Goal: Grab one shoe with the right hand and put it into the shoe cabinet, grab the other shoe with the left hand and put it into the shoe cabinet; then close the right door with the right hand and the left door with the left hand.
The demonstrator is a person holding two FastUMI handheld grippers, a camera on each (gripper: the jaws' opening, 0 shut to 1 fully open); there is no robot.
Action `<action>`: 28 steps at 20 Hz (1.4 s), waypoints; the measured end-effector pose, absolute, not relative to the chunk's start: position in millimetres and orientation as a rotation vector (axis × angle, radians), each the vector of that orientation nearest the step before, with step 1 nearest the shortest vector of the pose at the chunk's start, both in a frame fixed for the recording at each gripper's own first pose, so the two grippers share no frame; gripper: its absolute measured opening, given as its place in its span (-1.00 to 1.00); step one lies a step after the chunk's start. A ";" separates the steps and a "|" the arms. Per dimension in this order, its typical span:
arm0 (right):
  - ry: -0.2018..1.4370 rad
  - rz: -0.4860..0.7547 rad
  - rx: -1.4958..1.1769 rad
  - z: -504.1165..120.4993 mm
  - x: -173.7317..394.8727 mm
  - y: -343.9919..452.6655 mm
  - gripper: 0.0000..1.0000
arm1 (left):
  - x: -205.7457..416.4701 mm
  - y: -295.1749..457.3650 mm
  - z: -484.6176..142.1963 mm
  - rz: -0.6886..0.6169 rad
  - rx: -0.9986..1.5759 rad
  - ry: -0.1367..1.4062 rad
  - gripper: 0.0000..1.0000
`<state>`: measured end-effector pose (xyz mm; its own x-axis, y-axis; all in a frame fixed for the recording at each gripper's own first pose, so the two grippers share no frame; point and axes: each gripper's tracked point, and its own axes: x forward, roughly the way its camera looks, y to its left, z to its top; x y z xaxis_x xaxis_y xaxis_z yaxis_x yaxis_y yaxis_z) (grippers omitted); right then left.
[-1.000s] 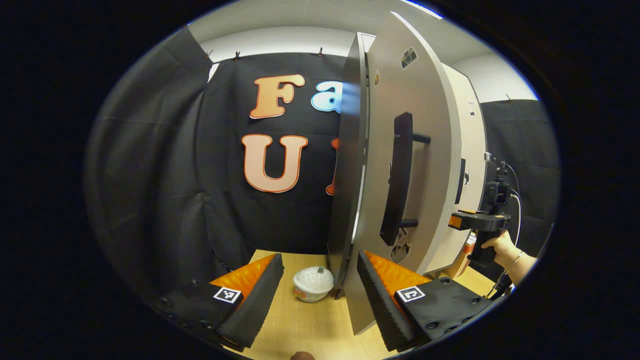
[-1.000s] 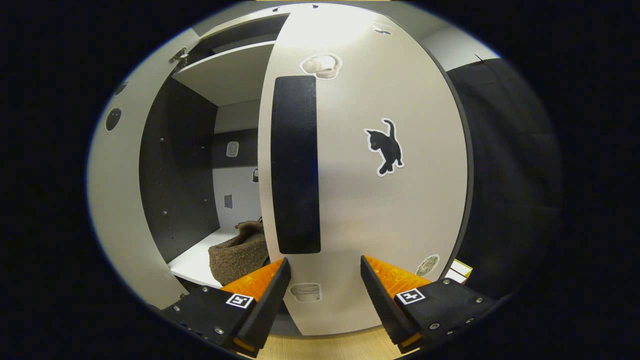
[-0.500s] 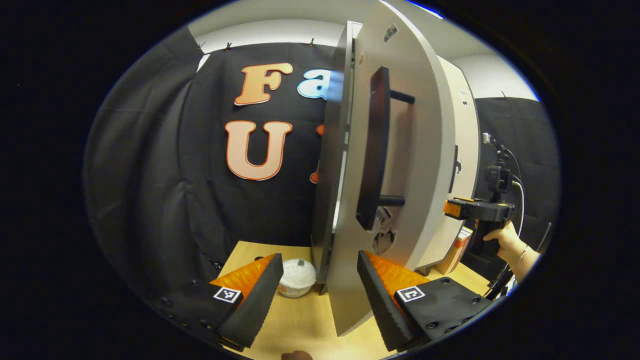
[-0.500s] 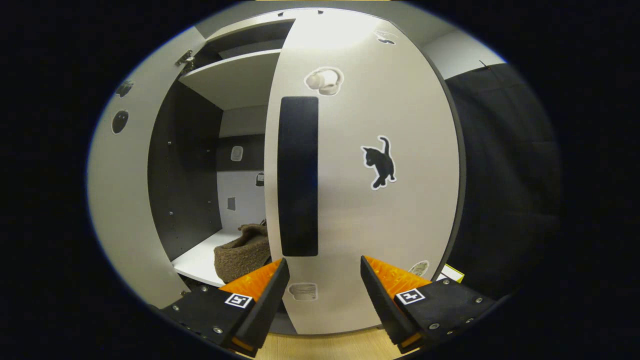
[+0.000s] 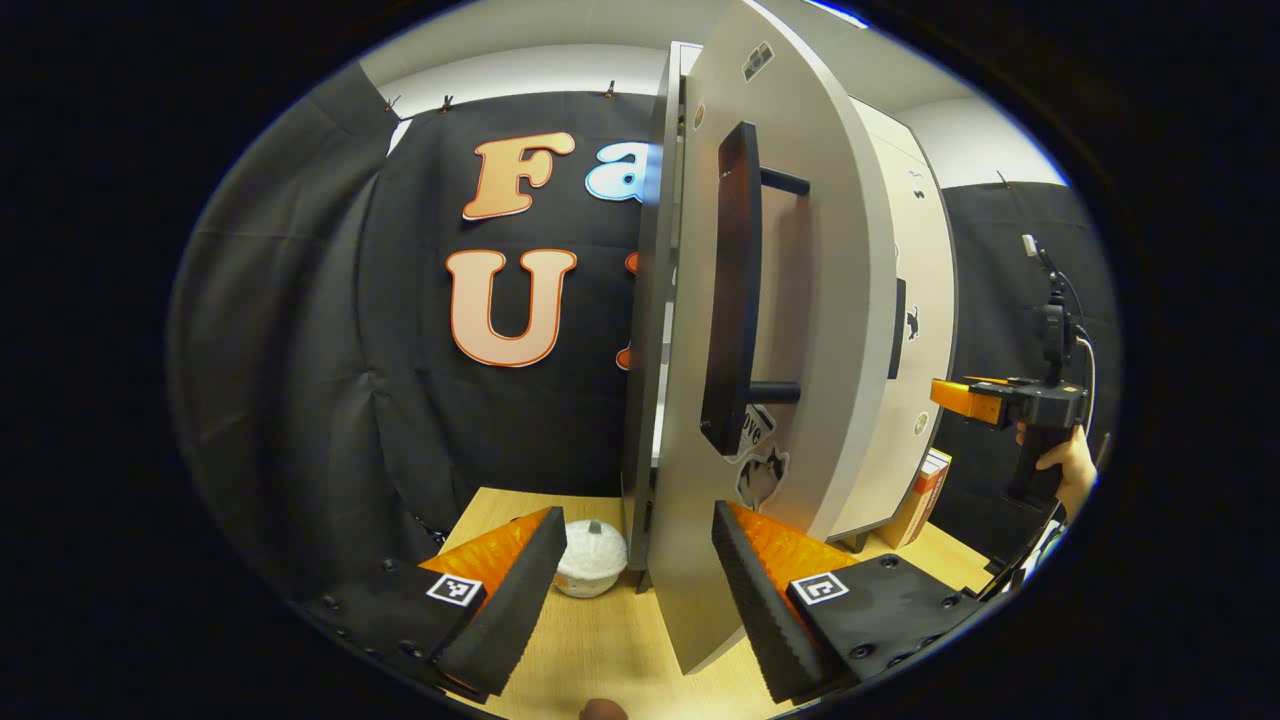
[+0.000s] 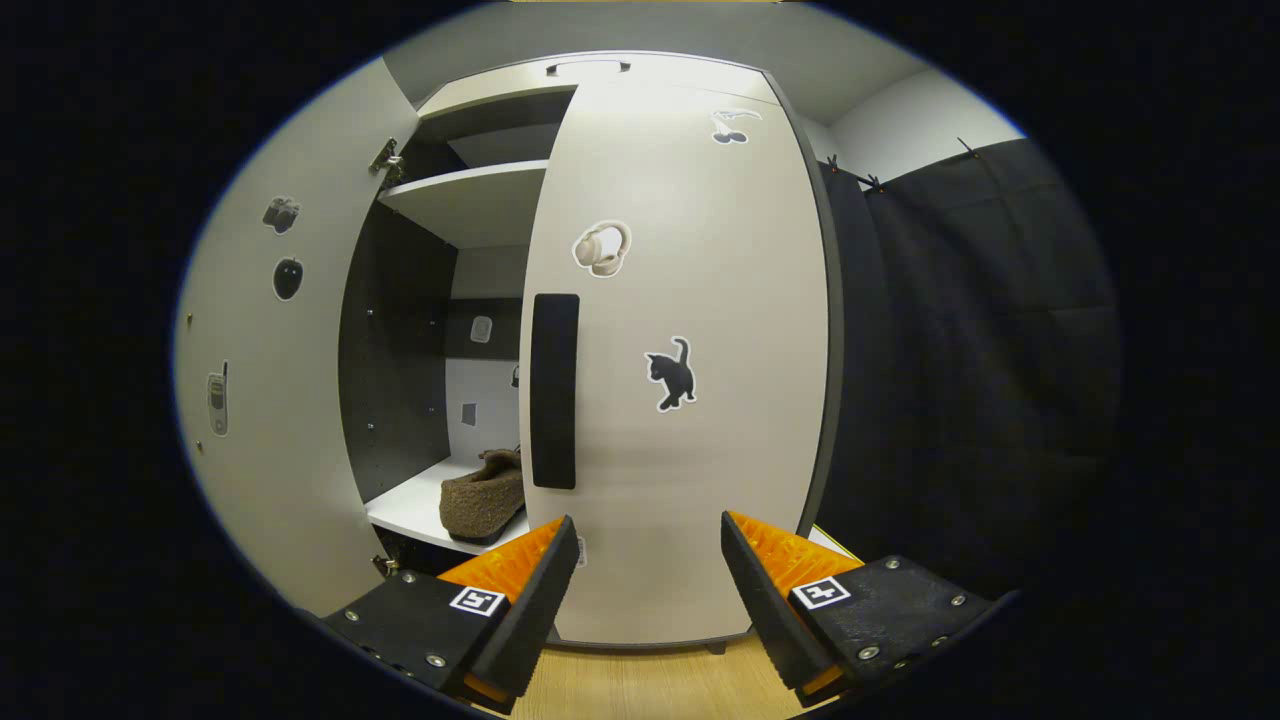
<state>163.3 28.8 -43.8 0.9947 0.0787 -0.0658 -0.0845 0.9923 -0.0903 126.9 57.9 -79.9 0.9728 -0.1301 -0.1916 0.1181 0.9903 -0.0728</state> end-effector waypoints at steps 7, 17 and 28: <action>0.040 0.103 -0.081 -26.5 131.0 11.8 0.78 | 128.7 6.2 -79.0 -0.193 -0.060 0.198 0.87; 0.024 0.048 -0.063 -16.5 107.2 -31.9 0.78 | 152.6 -35.3 -80.0 -0.237 -0.075 0.195 0.89; 0.029 -0.008 -0.057 -21.1 105.6 -65.8 0.78 | 215.3 -74.6 -82.5 -0.225 -0.042 0.165 0.99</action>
<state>105.6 -65.8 -21.1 0.9996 -0.0091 -0.0285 0.0075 0.9984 -0.0568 215.3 -74.6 -82.5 0.9613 -0.2256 -0.1582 0.2187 0.9739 -0.0601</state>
